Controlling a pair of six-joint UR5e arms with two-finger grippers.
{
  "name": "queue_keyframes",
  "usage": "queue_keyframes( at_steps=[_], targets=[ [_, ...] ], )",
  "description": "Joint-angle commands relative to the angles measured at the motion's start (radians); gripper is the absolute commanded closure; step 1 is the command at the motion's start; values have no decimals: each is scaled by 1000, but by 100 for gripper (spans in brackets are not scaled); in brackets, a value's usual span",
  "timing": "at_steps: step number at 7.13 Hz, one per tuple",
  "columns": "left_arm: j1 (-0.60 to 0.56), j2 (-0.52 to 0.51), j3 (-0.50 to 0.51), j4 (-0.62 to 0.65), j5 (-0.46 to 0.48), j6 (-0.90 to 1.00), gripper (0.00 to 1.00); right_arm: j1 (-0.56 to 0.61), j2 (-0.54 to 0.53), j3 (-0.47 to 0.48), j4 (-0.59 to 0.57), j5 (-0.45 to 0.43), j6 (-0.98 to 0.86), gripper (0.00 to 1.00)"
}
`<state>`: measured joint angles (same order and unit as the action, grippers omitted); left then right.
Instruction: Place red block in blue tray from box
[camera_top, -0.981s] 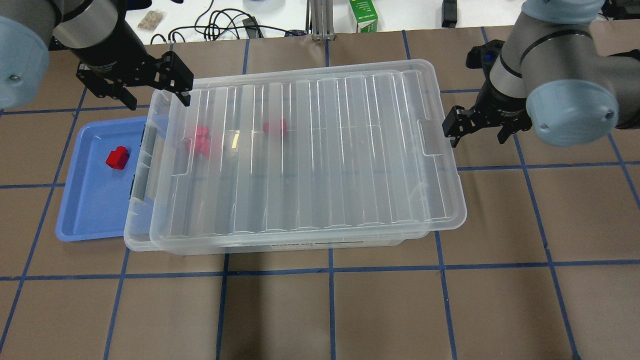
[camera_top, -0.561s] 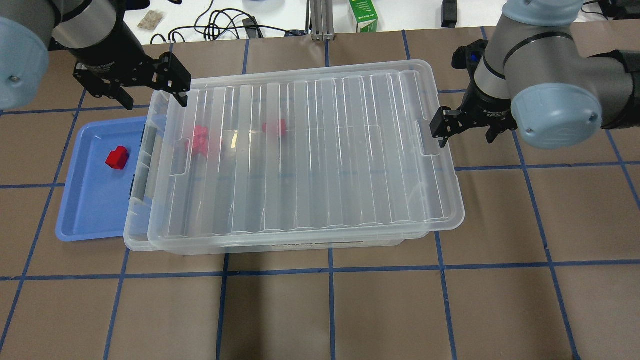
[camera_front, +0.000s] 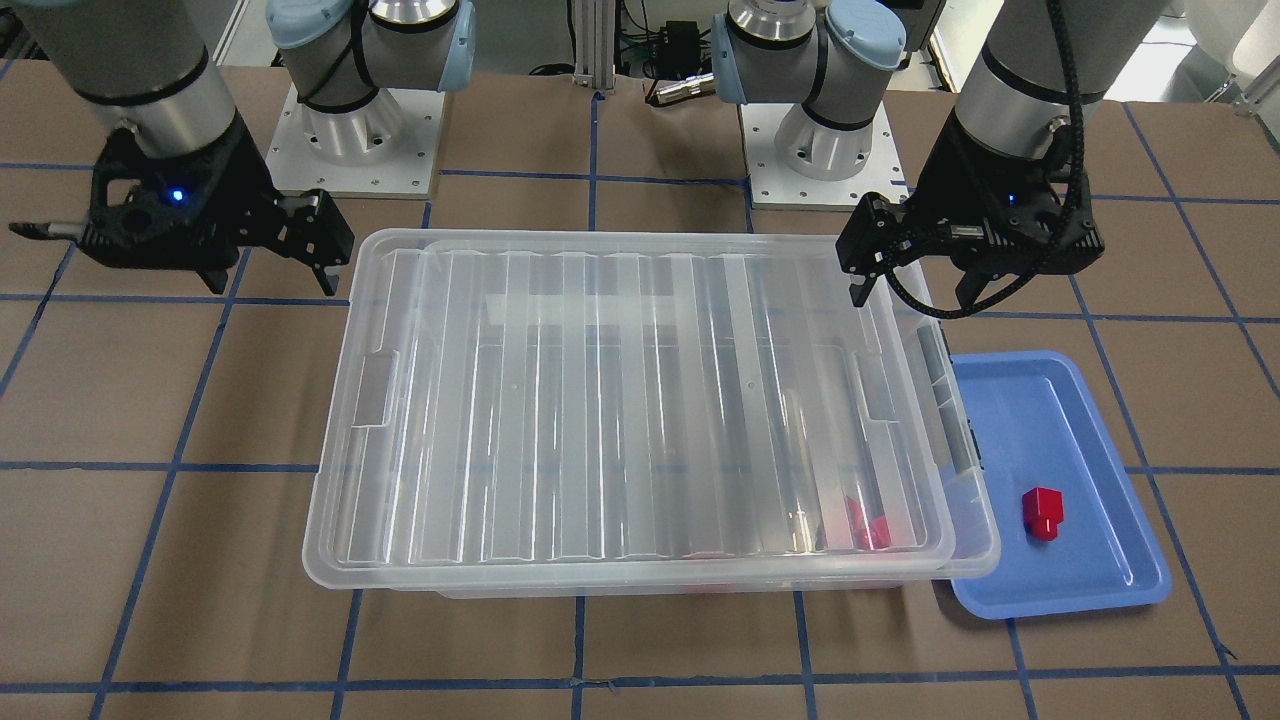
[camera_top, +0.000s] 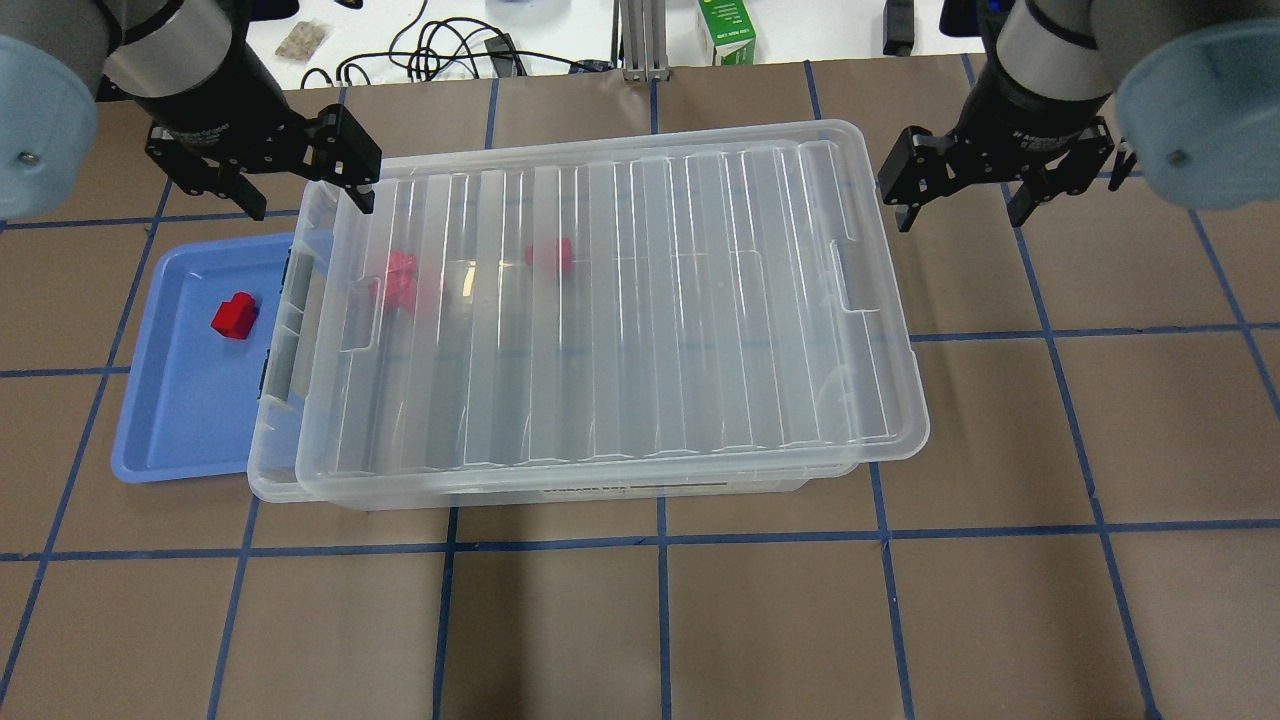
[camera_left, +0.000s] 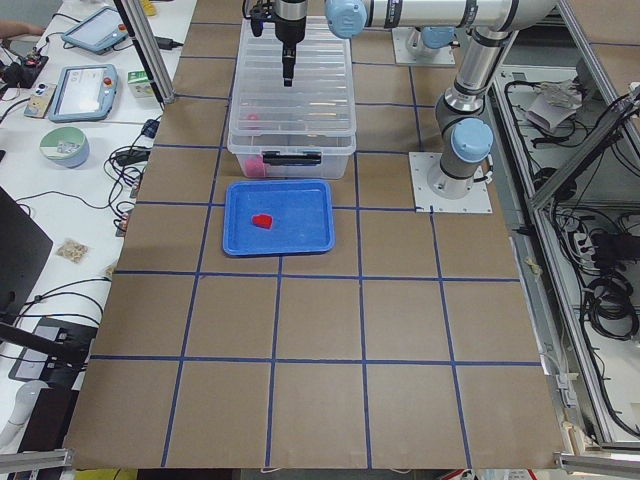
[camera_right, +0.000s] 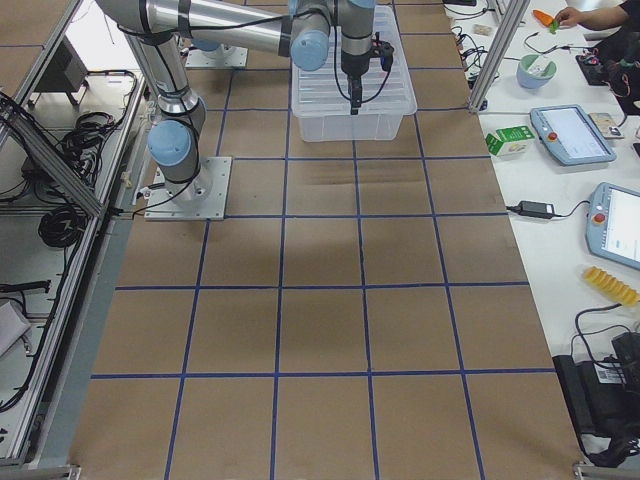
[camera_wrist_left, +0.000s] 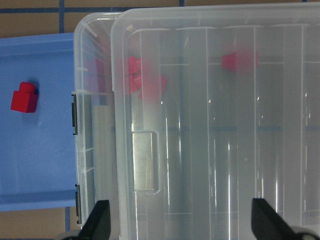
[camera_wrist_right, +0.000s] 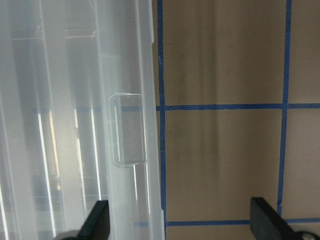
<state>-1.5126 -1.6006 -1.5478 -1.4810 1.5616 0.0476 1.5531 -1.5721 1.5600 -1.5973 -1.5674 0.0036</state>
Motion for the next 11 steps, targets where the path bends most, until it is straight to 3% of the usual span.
queue_keyframes(
  at_steps=[1, 11],
  targets=[
    [-1, -1, 0, 1, -1, 0, 0, 85, -14, -110, 111, 9, 128, 0],
    [-8, 2, 0, -7, 6, -2, 0, 105, 15, -104, 105, 1, 125, 0]
  ],
)
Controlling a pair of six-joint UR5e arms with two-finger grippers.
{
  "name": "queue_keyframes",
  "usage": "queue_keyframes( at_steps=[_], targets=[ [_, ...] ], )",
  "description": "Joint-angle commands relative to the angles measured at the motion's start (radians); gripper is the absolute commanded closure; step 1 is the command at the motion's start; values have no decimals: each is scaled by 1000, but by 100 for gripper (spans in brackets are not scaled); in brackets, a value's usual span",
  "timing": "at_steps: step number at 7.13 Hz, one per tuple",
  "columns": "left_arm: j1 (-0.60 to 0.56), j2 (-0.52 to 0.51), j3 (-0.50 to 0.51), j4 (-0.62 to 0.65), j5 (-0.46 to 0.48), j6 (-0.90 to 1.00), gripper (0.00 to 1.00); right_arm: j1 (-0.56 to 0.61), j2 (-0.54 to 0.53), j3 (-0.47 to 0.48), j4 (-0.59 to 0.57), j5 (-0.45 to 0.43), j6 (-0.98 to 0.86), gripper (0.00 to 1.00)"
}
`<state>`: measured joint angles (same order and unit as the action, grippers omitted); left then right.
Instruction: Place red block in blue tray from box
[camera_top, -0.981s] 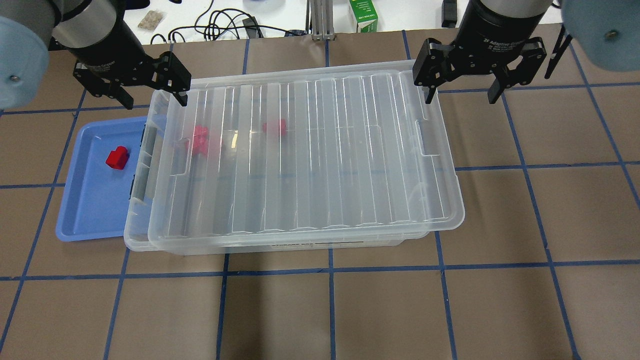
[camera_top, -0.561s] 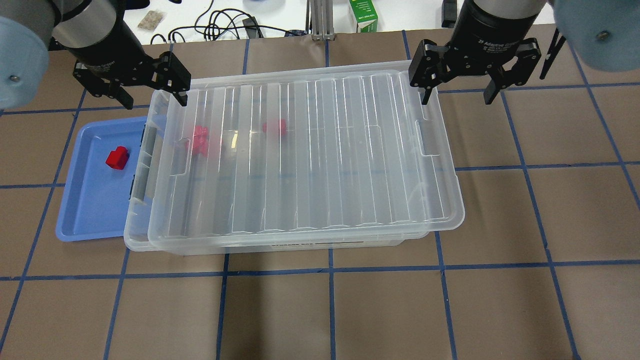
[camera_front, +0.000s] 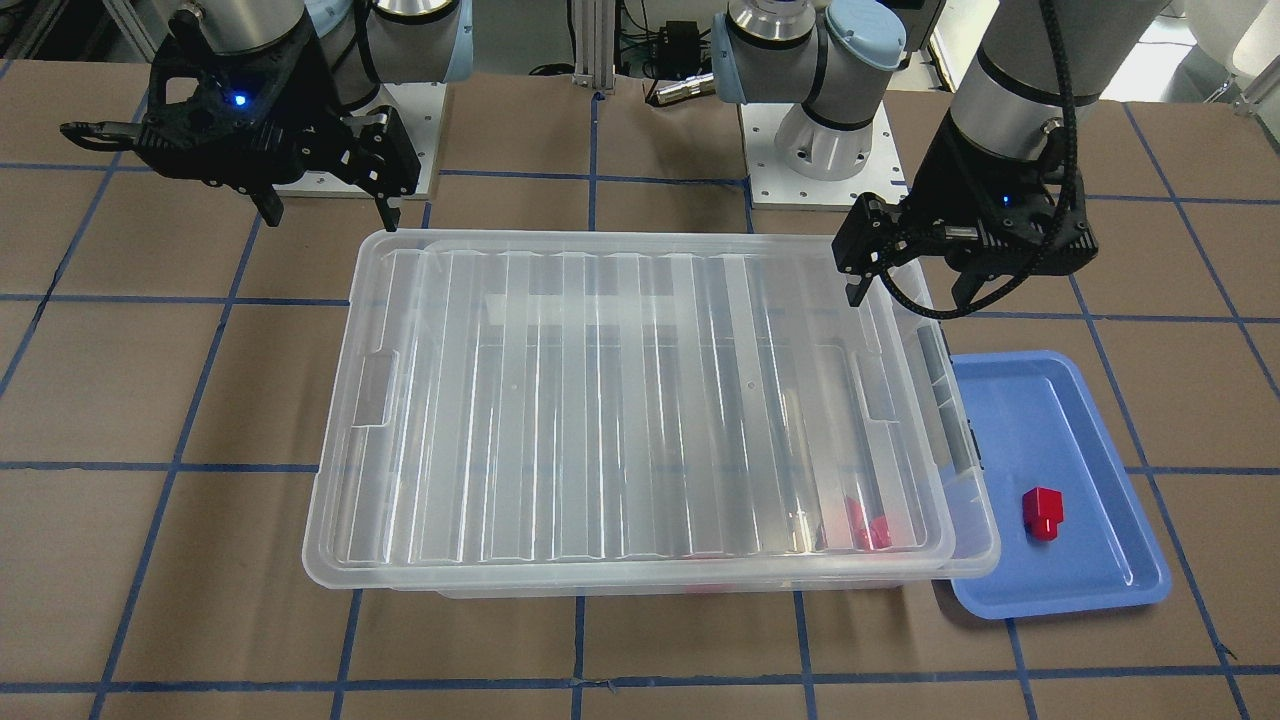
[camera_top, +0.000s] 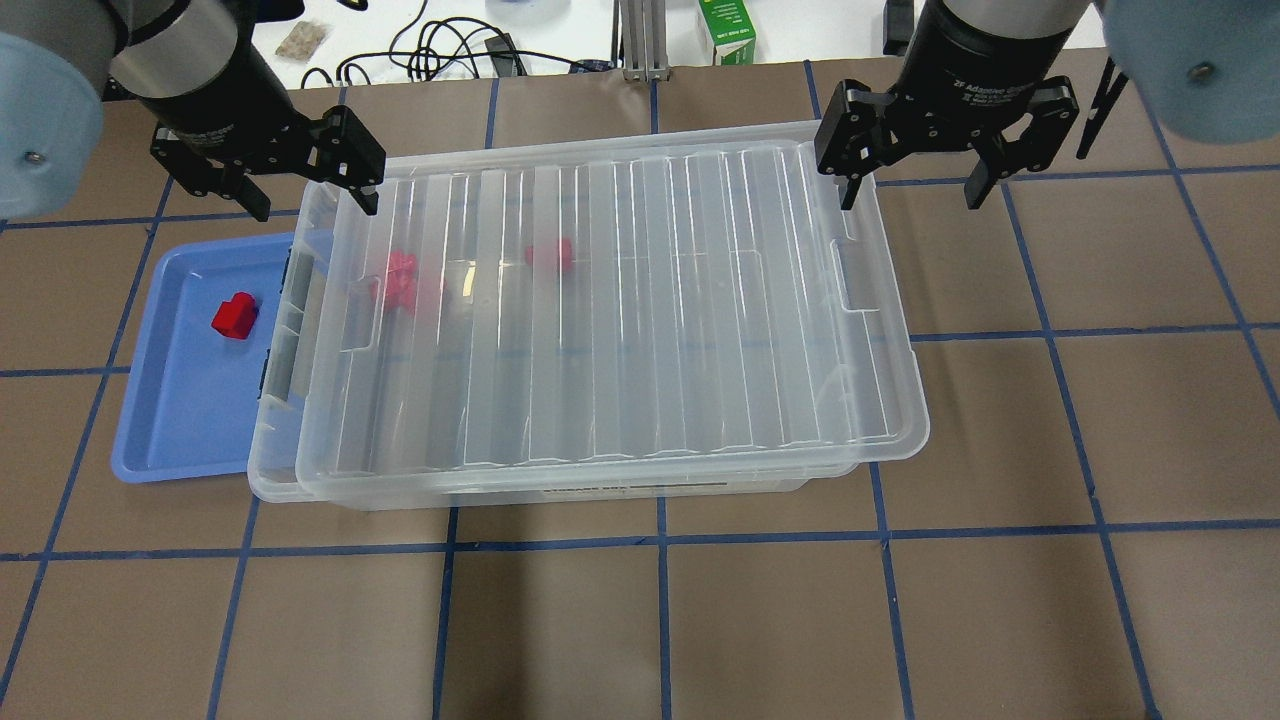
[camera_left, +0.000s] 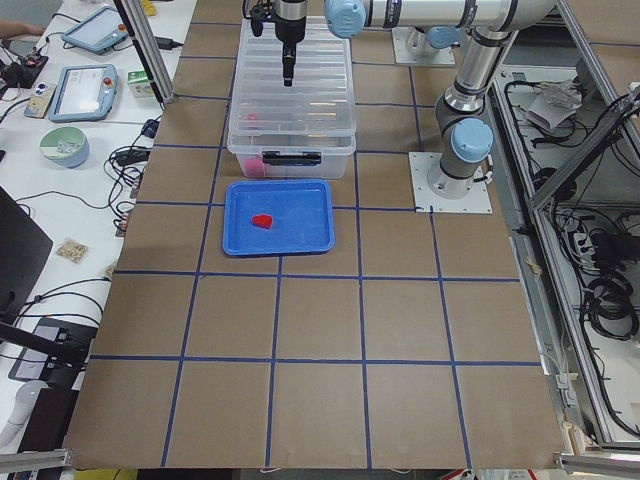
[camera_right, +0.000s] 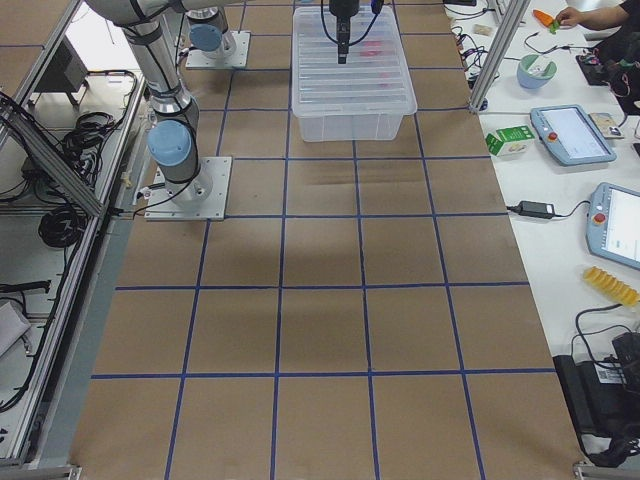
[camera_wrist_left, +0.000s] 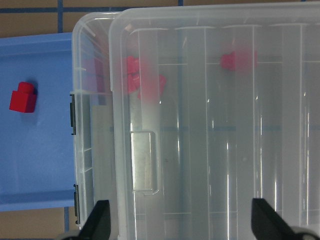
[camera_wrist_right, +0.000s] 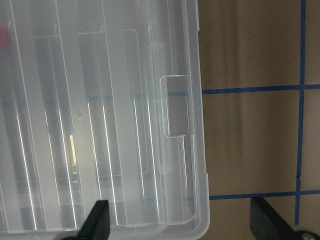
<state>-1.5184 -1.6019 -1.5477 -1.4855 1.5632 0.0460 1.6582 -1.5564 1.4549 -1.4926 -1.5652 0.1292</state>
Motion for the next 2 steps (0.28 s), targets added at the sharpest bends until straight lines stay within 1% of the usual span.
queue_keyframes(
  at_steps=[1, 2],
  targets=[
    [-3, 0, 0, -1, 8, 0, 0, 0, -1, 1, 2, -1, 0, 0],
    [-3, 2, 0, -2, 8, 0, 0, 0, 1, 1, 0, -2, 0, 0]
  ],
)
